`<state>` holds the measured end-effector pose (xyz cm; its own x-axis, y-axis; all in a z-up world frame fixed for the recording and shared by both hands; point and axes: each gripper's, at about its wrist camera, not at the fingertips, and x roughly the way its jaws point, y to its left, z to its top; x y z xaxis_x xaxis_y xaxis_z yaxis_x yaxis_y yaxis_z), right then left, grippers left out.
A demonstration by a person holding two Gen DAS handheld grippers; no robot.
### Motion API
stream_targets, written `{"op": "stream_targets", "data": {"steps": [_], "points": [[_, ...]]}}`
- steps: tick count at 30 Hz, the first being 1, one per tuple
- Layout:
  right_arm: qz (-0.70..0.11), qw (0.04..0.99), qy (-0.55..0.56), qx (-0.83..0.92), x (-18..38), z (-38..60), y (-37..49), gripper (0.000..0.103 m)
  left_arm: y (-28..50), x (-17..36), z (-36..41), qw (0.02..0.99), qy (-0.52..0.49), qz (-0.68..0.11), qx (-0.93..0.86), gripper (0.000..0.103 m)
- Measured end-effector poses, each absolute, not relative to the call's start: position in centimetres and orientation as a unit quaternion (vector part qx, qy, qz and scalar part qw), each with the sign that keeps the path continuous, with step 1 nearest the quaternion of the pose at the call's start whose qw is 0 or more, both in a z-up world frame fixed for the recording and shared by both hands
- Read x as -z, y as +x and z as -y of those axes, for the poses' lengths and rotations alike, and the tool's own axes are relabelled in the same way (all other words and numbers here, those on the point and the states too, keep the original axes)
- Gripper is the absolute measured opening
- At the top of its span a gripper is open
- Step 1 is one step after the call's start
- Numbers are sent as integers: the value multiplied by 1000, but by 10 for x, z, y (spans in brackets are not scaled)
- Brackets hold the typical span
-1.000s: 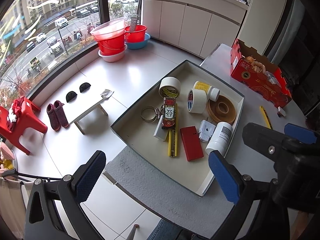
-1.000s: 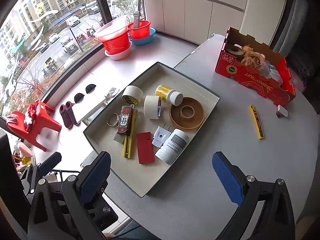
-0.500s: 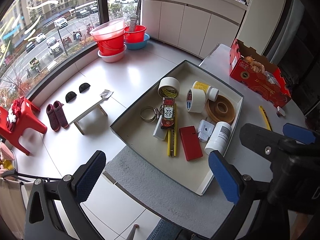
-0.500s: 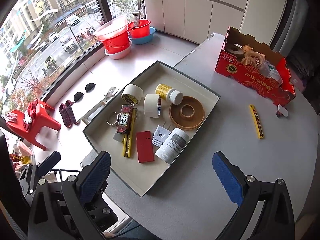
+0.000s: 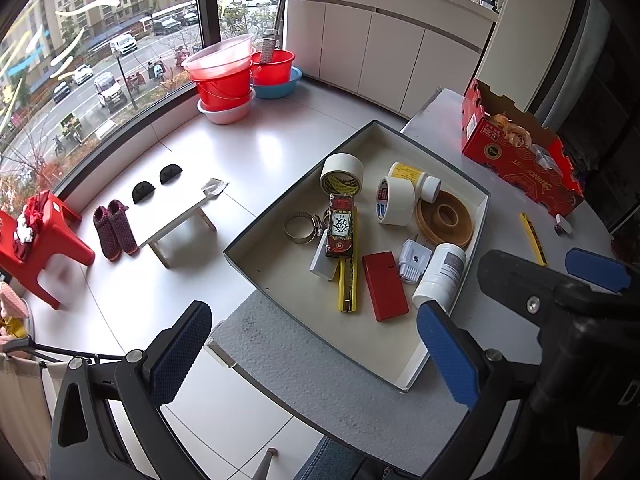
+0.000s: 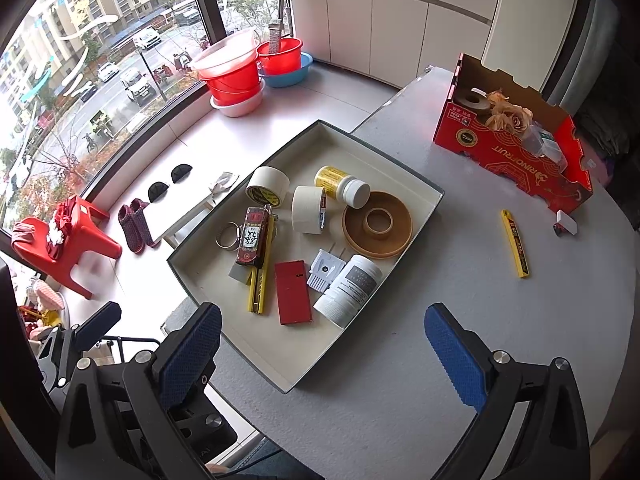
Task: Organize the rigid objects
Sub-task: 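Withdraw both open tools from the grey tray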
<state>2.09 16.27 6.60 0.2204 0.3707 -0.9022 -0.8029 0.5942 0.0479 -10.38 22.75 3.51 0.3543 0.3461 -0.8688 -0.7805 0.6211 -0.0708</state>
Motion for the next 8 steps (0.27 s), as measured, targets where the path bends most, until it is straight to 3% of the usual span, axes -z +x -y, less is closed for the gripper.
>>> {"op": "stream_targets", "data": {"steps": [8], "points": [[-488,748,-224,-391,-65,-165,20,102,-106,-36,-227,785,-235,-433,-375,102]]}}
